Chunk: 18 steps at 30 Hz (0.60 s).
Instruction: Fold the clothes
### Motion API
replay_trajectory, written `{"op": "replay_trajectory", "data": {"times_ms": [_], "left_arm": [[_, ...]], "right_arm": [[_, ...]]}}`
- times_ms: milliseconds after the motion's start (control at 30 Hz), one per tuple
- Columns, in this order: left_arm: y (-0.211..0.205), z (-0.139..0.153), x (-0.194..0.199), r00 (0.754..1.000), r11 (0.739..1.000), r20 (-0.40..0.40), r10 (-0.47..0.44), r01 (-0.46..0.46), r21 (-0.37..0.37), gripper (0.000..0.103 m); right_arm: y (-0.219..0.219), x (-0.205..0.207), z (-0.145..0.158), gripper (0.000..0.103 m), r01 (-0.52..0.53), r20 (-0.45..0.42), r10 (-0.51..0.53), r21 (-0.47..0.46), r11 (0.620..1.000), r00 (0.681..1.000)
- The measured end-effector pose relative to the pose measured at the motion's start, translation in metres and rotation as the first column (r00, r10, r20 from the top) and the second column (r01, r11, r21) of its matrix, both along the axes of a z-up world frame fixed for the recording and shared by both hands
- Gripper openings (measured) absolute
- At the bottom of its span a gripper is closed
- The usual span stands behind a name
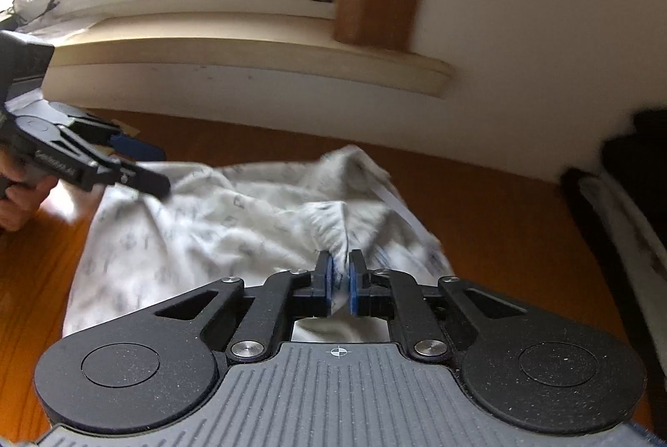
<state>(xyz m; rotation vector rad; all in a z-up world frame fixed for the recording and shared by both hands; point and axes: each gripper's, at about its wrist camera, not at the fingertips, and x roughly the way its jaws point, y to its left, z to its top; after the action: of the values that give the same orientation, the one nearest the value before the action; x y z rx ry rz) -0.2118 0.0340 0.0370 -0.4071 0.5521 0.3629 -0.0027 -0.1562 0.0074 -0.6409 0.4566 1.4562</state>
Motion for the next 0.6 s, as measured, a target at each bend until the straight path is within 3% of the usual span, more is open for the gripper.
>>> {"op": "replay_trajectory", "data": {"times_ms": [200, 300, 467, 600], "left_arm": [[-0.004, -0.001, 0.004, 1.0, 1.0, -0.006, -0.013, 0.013, 0.023, 0.077], [-0.004, -0.002, 0.003, 1.0, 1.0, -0.002, -0.012, 0.012, 0.018, 0.077], [-0.004, -0.002, 0.002, 1.0, 1.0, 0.002, -0.015, 0.015, 0.016, 0.077], [-0.004, -0.002, 0.002, 1.0, 1.0, 0.004, -0.017, 0.016, 0.013, 0.078]], "right_arm": [[-0.016, 0.009, 0.003, 0.016, 0.018, -0.022, -0.018, -0.01, 1.0, 1.0], [-0.016, 0.008, 0.013, 0.029, 0.015, -0.019, -0.015, 0.01, 1.0, 1.0], [-0.021, 0.023, 0.043, 0.042, 0.053, -0.076, -0.046, 0.104, 0.993, 0.996], [0.005, 0.039, 0.042, 0.043, 0.087, -0.156, -0.069, 0.108, 0.99, 0.985]]}}
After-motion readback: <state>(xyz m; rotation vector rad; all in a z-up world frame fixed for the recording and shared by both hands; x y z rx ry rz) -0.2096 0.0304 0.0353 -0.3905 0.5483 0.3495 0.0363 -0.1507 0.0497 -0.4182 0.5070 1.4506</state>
